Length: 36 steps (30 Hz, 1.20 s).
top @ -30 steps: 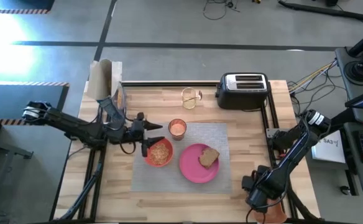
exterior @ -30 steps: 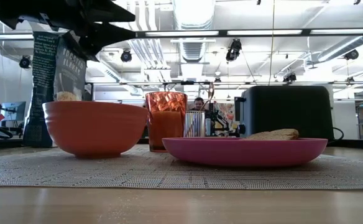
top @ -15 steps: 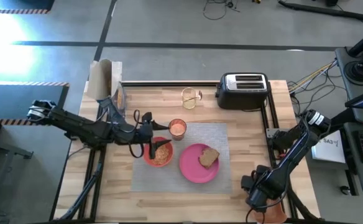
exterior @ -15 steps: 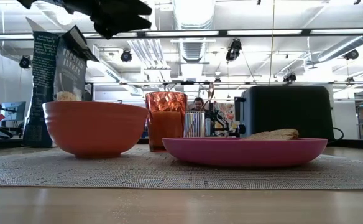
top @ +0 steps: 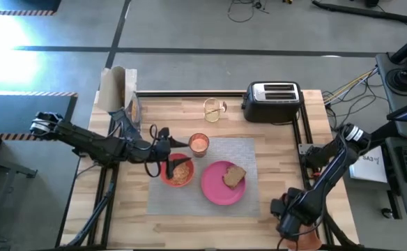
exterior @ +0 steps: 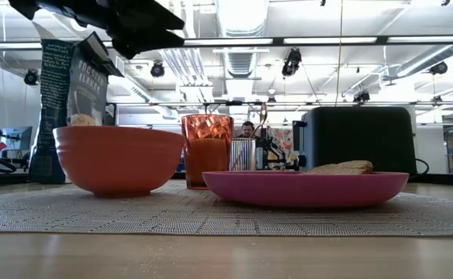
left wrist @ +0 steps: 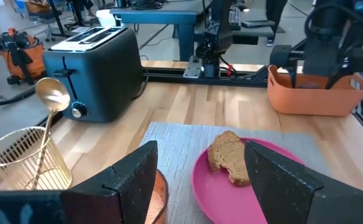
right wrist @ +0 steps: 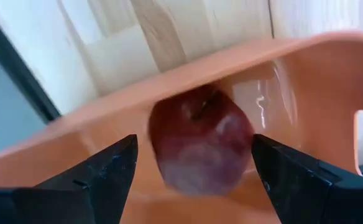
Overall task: Arrange a breakfast setting
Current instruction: Put the red apple from the orange bin on the gray placemat
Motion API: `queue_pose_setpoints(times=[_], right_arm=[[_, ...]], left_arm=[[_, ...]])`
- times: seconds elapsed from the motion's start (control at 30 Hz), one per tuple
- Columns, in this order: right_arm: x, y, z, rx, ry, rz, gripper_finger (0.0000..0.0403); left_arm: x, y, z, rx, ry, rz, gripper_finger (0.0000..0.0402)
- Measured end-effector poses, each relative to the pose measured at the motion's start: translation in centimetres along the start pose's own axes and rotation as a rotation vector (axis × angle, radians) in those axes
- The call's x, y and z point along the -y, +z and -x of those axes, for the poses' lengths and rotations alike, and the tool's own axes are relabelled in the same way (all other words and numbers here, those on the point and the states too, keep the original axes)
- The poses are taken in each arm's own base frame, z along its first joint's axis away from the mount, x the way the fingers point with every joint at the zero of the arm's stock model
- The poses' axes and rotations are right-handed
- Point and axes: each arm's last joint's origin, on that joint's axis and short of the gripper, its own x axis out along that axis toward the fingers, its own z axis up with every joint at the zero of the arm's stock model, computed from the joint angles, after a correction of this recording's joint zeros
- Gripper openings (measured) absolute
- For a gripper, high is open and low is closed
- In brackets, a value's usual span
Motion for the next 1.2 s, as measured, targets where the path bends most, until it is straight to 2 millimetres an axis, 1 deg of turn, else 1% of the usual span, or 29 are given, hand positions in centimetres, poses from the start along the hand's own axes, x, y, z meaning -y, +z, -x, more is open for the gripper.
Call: queue_pose_setpoints(times=[0.17, 0.37, 0.53, 0.67, 0.87, 0.97, 1.1, 1.2], right_arm=[[0.1, -0.2, -1.0, -0.014, -0.037, 0.009, 0.0309], [0.2, -0.4, -2.4, -0.037, -0.089, 0.042, 0.0337], [0.1, -0.4, -2.6, -0.057, -0.081, 0.025, 0.0349], [0.0, -0.3, -2.6, -0.051, -0.068, -0.018, 0.0348], [-0.7, 0.0, -2.6, -0.029, 0.005, -0.005, 0.0349], [-0.7, -0.1, -2.7, -0.032, 0.001, -0.064, 0.0345], [-0.4, -0.2, -3.0, -0.08, -0.01, -0.175, 0.033], [-0.2, -0.4, -3.2, -0.129, -0.01, -0.21, 0.0306]], left_arm=[[0.3, 0.2, 0.1, 0.006, -0.014, -0.008, 0.0223], [0.4, 0.2, 0.1, 0.006, -0.015, -0.008, 0.0223], [0.4, 0.2, 0.1, 0.006, -0.015, -0.009, 0.0223], [0.4, 0.2, 0.1, 0.005, -0.015, -0.009, 0.0223], [0.4, 0.1, 0.1, 0.004, -0.015, -0.023, 0.0223], [0.4, 0.1, 0.1, 0.003, -0.015, -0.03, 0.0223], [0.4, 0.1, 0.1, 0.003, -0.015, -0.033, 0.0223], [0.4, 0.1, 0.1, 0.002, -0.015, -0.037, 0.0223]])
